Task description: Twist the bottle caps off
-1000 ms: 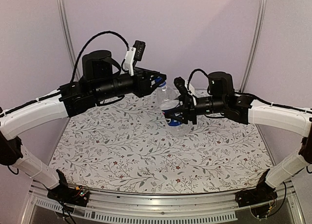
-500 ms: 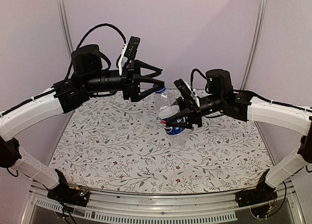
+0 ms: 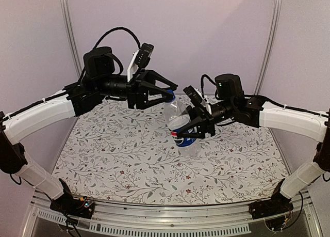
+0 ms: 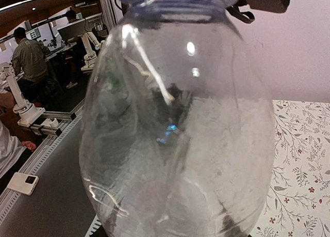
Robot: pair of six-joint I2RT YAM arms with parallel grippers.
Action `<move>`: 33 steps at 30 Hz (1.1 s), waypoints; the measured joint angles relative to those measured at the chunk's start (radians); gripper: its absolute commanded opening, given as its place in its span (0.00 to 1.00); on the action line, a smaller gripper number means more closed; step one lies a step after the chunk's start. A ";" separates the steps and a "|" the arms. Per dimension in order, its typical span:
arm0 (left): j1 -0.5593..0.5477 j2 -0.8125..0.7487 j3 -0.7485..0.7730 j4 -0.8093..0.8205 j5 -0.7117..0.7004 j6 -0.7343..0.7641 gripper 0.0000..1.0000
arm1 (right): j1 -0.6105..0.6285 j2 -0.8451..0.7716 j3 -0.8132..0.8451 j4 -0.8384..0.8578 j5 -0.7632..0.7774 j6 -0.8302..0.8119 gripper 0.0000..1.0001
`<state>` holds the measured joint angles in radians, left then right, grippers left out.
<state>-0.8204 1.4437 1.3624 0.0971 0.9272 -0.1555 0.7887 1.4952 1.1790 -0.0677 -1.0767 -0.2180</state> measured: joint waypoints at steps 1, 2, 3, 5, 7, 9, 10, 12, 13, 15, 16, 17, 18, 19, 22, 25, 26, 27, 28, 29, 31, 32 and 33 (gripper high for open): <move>0.002 0.003 0.000 0.003 0.006 -0.002 0.46 | 0.000 0.000 0.000 0.000 -0.001 -0.001 0.44; 0.003 0.005 0.000 0.005 0.010 -0.004 0.46 | 0.000 0.000 0.000 0.000 -0.002 -0.002 0.43; 0.003 0.008 0.000 0.006 0.012 -0.006 0.44 | 0.000 0.000 0.000 0.000 -0.003 -0.003 0.43; 0.003 0.011 0.000 0.011 0.016 -0.010 0.41 | 0.000 0.000 0.000 0.000 -0.003 -0.003 0.43; 0.004 0.012 0.000 0.014 0.018 -0.015 0.36 | 0.000 0.000 0.000 0.000 -0.003 -0.004 0.43; 0.005 0.012 0.000 0.017 0.017 -0.013 0.32 | 0.000 0.000 0.000 0.000 -0.004 -0.008 0.43; 0.005 0.012 0.000 0.018 0.016 -0.016 0.29 | 0.000 0.000 0.000 0.000 -0.004 -0.008 0.43; 0.007 0.012 0.000 0.018 0.012 -0.014 0.25 | 0.001 0.000 0.000 0.000 -0.003 -0.008 0.43; 0.007 0.012 0.000 0.018 0.008 -0.011 0.23 | 0.001 0.000 0.000 0.000 -0.002 -0.008 0.43; 0.008 0.012 0.000 0.018 0.003 -0.011 0.19 | 0.001 0.000 0.000 0.000 0.003 -0.007 0.43; 0.009 0.012 -0.001 0.018 0.000 -0.011 0.17 | 0.001 0.000 0.000 0.000 0.014 -0.007 0.43; 0.009 0.011 -0.002 0.018 -0.006 -0.009 0.15 | 0.001 0.000 0.000 0.000 0.030 -0.007 0.43; 0.010 0.010 -0.005 0.016 -0.019 -0.010 0.13 | 0.001 0.000 0.000 -0.001 0.050 -0.007 0.43; 0.010 0.008 -0.008 0.016 -0.032 -0.009 0.12 | 0.001 0.000 0.000 -0.001 0.076 -0.006 0.43; 0.013 -0.009 -0.030 0.009 -0.117 -0.026 0.08 | 0.001 -0.002 0.005 -0.008 0.157 -0.003 0.43; 0.006 -0.033 -0.048 -0.011 -0.268 -0.069 0.05 | 0.001 -0.004 0.010 -0.009 0.259 0.008 0.43; 0.000 -0.041 -0.053 -0.015 -0.320 -0.084 0.05 | 0.002 -0.006 0.013 -0.010 0.286 0.012 0.43; -0.014 -0.050 -0.058 -0.023 -0.396 -0.105 0.06 | 0.002 -0.008 0.014 -0.010 0.331 0.016 0.43; -0.026 -0.056 -0.062 -0.029 -0.457 -0.121 0.06 | 0.003 -0.009 0.015 -0.011 0.353 0.019 0.43; -0.042 -0.063 -0.065 -0.037 -0.524 -0.138 0.08 | 0.003 -0.010 0.018 -0.013 0.377 0.021 0.43; -0.072 -0.071 -0.066 -0.053 -0.659 -0.180 0.14 | 0.005 -0.010 0.024 -0.019 0.425 0.021 0.43; -0.082 -0.072 -0.065 -0.061 -0.713 -0.199 0.17 | 0.007 -0.009 0.026 -0.021 0.444 0.023 0.43; -0.092 -0.072 -0.063 -0.073 -0.765 -0.220 0.19 | 0.008 -0.010 0.026 -0.023 0.464 0.024 0.43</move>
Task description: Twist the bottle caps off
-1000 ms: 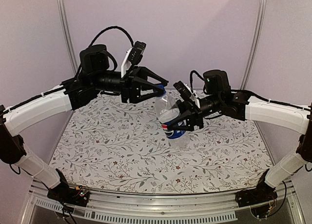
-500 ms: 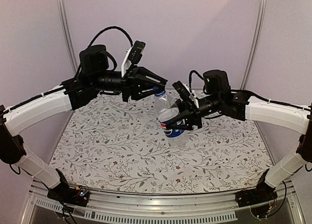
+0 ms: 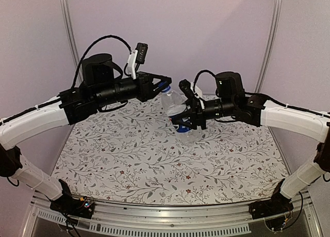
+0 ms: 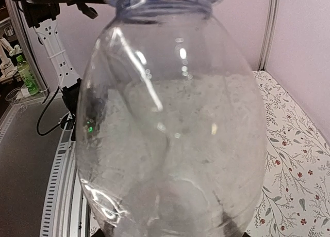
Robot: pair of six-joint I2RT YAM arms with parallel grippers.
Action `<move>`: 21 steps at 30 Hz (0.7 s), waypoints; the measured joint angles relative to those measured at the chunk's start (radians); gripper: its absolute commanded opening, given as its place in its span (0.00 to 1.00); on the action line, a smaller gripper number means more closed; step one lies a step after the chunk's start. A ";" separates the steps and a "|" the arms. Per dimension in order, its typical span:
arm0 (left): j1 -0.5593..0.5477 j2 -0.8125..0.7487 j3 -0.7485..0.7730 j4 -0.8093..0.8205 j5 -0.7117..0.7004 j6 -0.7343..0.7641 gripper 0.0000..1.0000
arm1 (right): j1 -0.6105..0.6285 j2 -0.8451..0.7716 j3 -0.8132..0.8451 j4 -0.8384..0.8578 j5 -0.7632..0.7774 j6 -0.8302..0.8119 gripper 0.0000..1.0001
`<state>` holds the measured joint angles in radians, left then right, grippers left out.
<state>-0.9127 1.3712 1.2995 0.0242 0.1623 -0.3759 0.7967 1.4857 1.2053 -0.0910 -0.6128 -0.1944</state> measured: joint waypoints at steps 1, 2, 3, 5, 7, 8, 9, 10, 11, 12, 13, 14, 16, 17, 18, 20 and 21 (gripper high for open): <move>-0.009 0.000 0.003 -0.016 -0.048 -0.021 0.21 | 0.001 0.000 0.000 -0.003 0.015 0.000 0.43; -0.014 0.002 0.007 -0.031 -0.085 -0.039 0.23 | 0.001 0.000 0.000 -0.008 0.029 0.001 0.43; -0.018 0.003 0.012 -0.043 -0.109 -0.051 0.24 | 0.001 0.000 0.000 -0.011 0.037 0.001 0.43; -0.026 0.008 0.026 -0.068 -0.151 -0.074 0.29 | 0.001 0.000 0.000 -0.012 0.050 0.001 0.43; -0.028 0.011 0.033 -0.079 -0.170 -0.084 0.37 | 0.001 0.000 0.000 -0.012 0.058 0.002 0.43; -0.029 0.011 0.035 -0.084 -0.175 -0.089 0.42 | 0.001 0.000 0.000 -0.012 0.059 0.002 0.43; -0.029 0.011 0.035 -0.086 -0.179 -0.082 0.48 | 0.001 0.000 0.000 -0.014 0.059 0.003 0.43; -0.029 0.011 0.036 -0.087 -0.183 -0.077 0.54 | 0.000 0.000 0.000 -0.016 0.059 0.007 0.43; -0.026 0.009 0.036 -0.087 -0.183 -0.070 0.59 | -0.001 0.000 0.000 -0.016 0.061 0.011 0.43; -0.024 0.008 0.036 -0.085 -0.176 -0.058 0.63 | -0.005 0.000 0.000 -0.017 0.060 0.012 0.43; -0.020 0.007 0.036 -0.080 -0.166 -0.050 0.66 | -0.006 0.000 0.000 -0.018 0.058 0.013 0.43; -0.016 0.005 0.037 -0.077 -0.148 -0.037 0.69 | -0.007 0.000 0.000 -0.017 0.055 0.014 0.43; 0.001 0.000 0.037 -0.063 -0.098 -0.016 0.75 | -0.008 0.000 0.000 -0.018 0.039 0.014 0.43; 0.013 -0.005 0.037 -0.053 -0.066 -0.007 0.77 | -0.008 0.000 0.000 -0.018 0.027 0.014 0.43; 0.026 -0.008 0.037 -0.043 -0.034 0.006 0.80 | -0.008 0.000 0.000 -0.018 0.014 0.014 0.43; 0.049 -0.016 0.037 -0.028 0.036 0.035 0.83 | -0.008 0.000 0.000 -0.018 -0.022 0.012 0.43; 0.060 -0.019 0.037 -0.020 0.080 0.049 0.84 | -0.008 0.000 0.000 -0.018 -0.045 0.010 0.43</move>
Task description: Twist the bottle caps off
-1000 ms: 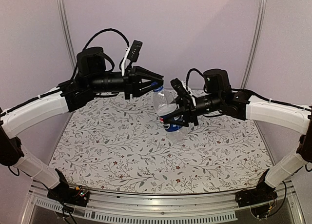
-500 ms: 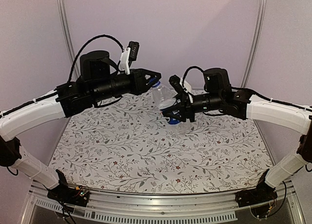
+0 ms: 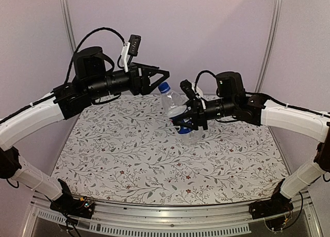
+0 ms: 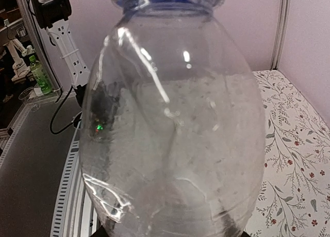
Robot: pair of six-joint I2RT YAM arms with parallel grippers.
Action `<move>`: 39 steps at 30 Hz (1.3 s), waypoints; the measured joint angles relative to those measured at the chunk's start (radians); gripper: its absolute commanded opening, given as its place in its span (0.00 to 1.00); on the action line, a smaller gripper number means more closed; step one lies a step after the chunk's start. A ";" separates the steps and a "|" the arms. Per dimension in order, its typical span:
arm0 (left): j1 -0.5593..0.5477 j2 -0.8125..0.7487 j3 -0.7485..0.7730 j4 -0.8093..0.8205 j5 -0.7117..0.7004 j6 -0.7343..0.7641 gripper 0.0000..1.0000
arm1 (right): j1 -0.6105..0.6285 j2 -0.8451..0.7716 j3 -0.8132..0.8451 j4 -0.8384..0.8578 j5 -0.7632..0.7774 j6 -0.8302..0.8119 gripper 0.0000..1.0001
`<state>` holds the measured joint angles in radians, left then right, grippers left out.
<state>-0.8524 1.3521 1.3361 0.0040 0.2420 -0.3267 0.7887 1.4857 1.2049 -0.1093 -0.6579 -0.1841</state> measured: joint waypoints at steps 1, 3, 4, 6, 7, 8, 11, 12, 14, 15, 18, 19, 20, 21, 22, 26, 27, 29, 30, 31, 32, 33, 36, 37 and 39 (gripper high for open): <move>0.008 -0.002 0.000 0.007 0.041 0.016 0.85 | 0.000 0.000 0.000 0.000 -0.028 -0.002 0.43; 0.025 -0.003 0.000 0.020 0.149 0.050 0.85 | 0.000 0.000 0.000 0.000 -0.081 -0.009 0.43; 0.030 -0.003 0.000 0.024 0.196 0.064 0.85 | 0.000 0.000 0.000 0.000 -0.108 -0.013 0.43; 0.040 -0.003 0.000 0.035 0.304 0.096 0.84 | 0.000 0.000 0.000 -0.002 -0.162 -0.018 0.43; 0.042 -0.003 0.000 0.043 0.364 0.111 0.83 | 0.000 0.000 0.000 -0.002 -0.186 -0.019 0.43; 0.043 -0.003 0.000 0.047 0.402 0.119 0.83 | 0.000 0.000 0.000 -0.003 -0.213 -0.022 0.43; 0.045 -0.003 -0.003 0.071 0.513 0.146 0.80 | 0.000 0.000 0.000 -0.005 -0.284 -0.027 0.43; 0.046 -0.002 -0.005 0.081 0.554 0.153 0.79 | 0.000 0.000 0.000 -0.005 -0.306 -0.031 0.43; 0.047 0.002 -0.008 0.099 0.607 0.161 0.78 | 0.000 0.000 0.000 -0.006 -0.340 -0.035 0.43; 0.047 0.006 -0.008 0.108 0.629 0.163 0.76 | 0.000 0.000 0.000 -0.006 -0.356 -0.037 0.43; 0.048 0.026 -0.008 0.132 0.688 0.165 0.71 | 0.000 0.000 0.000 -0.006 -0.395 -0.039 0.43; 0.048 0.035 -0.008 0.137 0.701 0.163 0.68 | 0.000 0.000 0.000 -0.007 -0.404 -0.039 0.43; 0.048 0.047 -0.007 0.141 0.718 0.163 0.66 | 0.000 0.000 0.000 -0.007 -0.412 -0.039 0.43; 0.048 0.057 -0.007 0.142 0.727 0.159 0.64 | 0.000 0.000 0.000 -0.007 -0.420 -0.040 0.43; 0.048 0.068 -0.007 0.143 0.739 0.159 0.61 | 0.000 0.000 0.000 -0.008 -0.426 -0.040 0.43; 0.049 0.103 -0.005 0.150 0.769 0.148 0.51 | 0.000 0.000 0.000 -0.009 -0.437 -0.040 0.43; 0.050 0.107 -0.005 0.151 0.774 0.143 0.50 | 0.000 0.000 0.000 -0.010 -0.438 -0.041 0.43; 0.050 0.110 -0.005 0.156 0.782 0.137 0.48 | 0.000 0.000 0.000 -0.011 -0.438 -0.041 0.43; 0.050 0.109 -0.005 0.161 0.785 0.135 0.48 | 0.000 0.000 0.000 -0.011 -0.438 -0.041 0.43; 0.050 0.109 -0.005 0.168 0.789 0.135 0.48 | 0.000 0.000 0.000 -0.011 -0.439 -0.041 0.43; 0.050 0.109 -0.005 0.172 0.791 0.135 0.48 | 0.000 0.000 0.000 -0.011 -0.439 -0.041 0.43; 0.050 0.109 -0.005 0.174 0.792 0.134 0.49 | 0.000 0.001 0.000 -0.011 -0.439 -0.042 0.43; 0.050 0.109 -0.005 0.182 0.794 0.132 0.47 | 0.000 0.002 0.000 -0.011 -0.440 -0.042 0.43; 0.050 0.109 -0.005 0.186 0.794 0.131 0.46 | 0.000 0.002 0.000 -0.011 -0.440 -0.042 0.43; 0.050 0.109 -0.005 0.191 0.794 0.128 0.42 | 0.000 0.002 0.000 -0.011 -0.440 -0.042 0.43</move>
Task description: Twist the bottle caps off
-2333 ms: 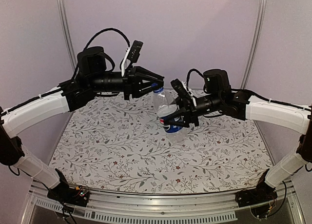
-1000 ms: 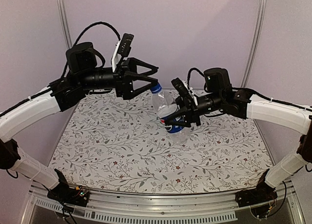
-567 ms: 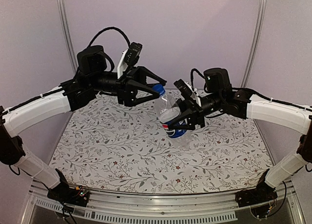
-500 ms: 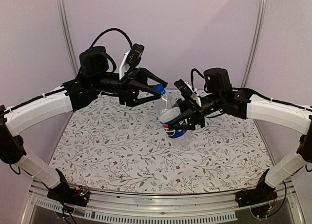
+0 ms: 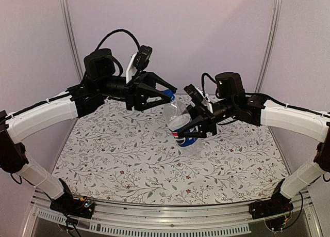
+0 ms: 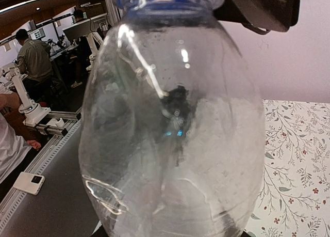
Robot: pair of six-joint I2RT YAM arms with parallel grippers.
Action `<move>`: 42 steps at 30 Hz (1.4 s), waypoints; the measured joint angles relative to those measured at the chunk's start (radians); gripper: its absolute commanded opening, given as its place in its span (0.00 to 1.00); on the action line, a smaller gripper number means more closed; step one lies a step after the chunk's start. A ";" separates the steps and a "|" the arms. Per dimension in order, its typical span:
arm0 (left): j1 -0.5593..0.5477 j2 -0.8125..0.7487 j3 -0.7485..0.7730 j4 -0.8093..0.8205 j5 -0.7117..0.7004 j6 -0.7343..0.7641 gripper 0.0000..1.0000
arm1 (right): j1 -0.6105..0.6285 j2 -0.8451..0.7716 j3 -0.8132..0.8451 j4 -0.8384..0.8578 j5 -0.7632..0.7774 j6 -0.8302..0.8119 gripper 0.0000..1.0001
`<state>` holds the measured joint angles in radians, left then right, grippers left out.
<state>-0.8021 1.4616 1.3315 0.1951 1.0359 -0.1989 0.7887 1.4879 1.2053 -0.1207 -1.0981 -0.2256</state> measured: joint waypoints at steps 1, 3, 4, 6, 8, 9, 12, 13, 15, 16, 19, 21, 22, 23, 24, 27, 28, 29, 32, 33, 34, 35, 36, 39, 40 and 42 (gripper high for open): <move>0.000 0.000 0.000 0.002 0.000 0.000 0.40 | 0.000 0.000 0.000 0.000 0.000 0.000 0.43; 0.000 0.000 0.000 0.004 -0.002 -0.002 0.35 | 0.000 0.000 0.000 0.000 0.000 0.000 0.43; 0.000 0.000 0.000 0.004 -0.002 -0.004 0.33 | 0.000 0.000 0.000 0.000 0.000 -0.002 0.43; 0.002 0.000 -0.001 0.006 -0.005 -0.006 0.28 | 0.001 0.000 0.000 0.000 -0.001 -0.004 0.43; 0.004 0.000 -0.002 0.010 -0.008 -0.005 0.24 | 0.001 0.000 0.000 0.000 -0.001 -0.003 0.43; 0.005 0.000 -0.002 0.011 -0.011 0.000 0.22 | 0.001 0.000 0.000 0.000 0.000 -0.003 0.42; 0.006 -0.004 -0.005 0.008 -0.032 0.001 0.16 | 0.001 0.000 0.000 0.000 0.023 -0.003 0.41; 0.006 -0.005 -0.006 0.006 -0.042 0.000 0.13 | 0.001 0.000 0.000 0.001 0.039 -0.001 0.41; 0.006 -0.013 -0.012 0.001 -0.084 -0.007 0.11 | 0.001 -0.003 0.000 0.005 0.083 0.002 0.41; 0.006 -0.020 -0.019 0.000 -0.112 -0.014 0.10 | 0.001 -0.006 0.000 0.007 0.106 0.005 0.41; -0.003 -0.050 -0.045 -0.015 -0.242 -0.038 0.13 | 0.001 -0.018 -0.001 0.009 0.205 0.017 0.41; -0.029 -0.075 -0.059 -0.044 -0.393 -0.064 0.17 | 0.001 -0.022 0.000 0.009 0.274 0.027 0.41; -0.044 -0.083 -0.061 -0.056 -0.463 -0.075 0.18 | 0.001 -0.023 0.000 0.011 0.314 0.029 0.41; -0.063 -0.090 -0.063 -0.071 -0.551 -0.094 0.19 | 0.001 -0.025 0.000 0.013 0.357 0.033 0.41; -0.082 -0.096 -0.063 -0.090 -0.644 -0.117 0.19 | 0.001 -0.025 0.002 0.012 0.388 0.035 0.41; -0.117 -0.096 -0.052 -0.132 -0.833 -0.176 0.24 | 0.004 -0.024 0.012 -0.001 0.489 0.042 0.41; -0.123 -0.093 -0.043 -0.149 -0.878 -0.194 0.26 | 0.005 -0.023 0.013 -0.003 0.507 0.043 0.41; -0.129 -0.088 -0.035 -0.166 -0.916 -0.208 0.28 | 0.007 -0.022 0.014 -0.004 0.524 0.043 0.41; -0.137 -0.078 -0.021 -0.194 -0.970 -0.229 0.37 | 0.008 -0.016 0.014 -0.007 0.545 0.046 0.41; -0.138 -0.076 -0.018 -0.201 -0.982 -0.232 0.40 | 0.008 -0.014 0.014 -0.008 0.545 0.046 0.41; -0.139 -0.075 -0.017 -0.206 -0.995 -0.227 0.44 | 0.008 -0.014 0.014 -0.011 0.542 0.046 0.41; -0.139 -0.075 -0.017 -0.212 -1.003 -0.225 0.49 | 0.007 -0.014 0.014 -0.016 0.541 0.047 0.41; -0.138 -0.076 -0.017 -0.213 -1.008 -0.220 0.55 | 0.004 -0.014 0.014 -0.017 0.534 0.047 0.41; -0.138 -0.077 -0.017 -0.199 -0.998 -0.197 0.71 | 0.000 -0.014 0.014 -0.018 0.502 0.046 0.41; -0.137 -0.080 -0.018 -0.190 -0.991 -0.192 0.75 | 0.000 -0.014 0.013 -0.018 0.491 0.046 0.41; -0.131 -0.089 -0.018 -0.177 -0.962 -0.170 0.79 | 0.000 -0.014 0.013 -0.018 0.470 0.045 0.41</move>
<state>-0.9333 1.3724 1.3132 0.0181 0.0734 -0.3687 0.7887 1.4742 1.2179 -0.1390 -0.6281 -0.1802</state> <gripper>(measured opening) 0.726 0.413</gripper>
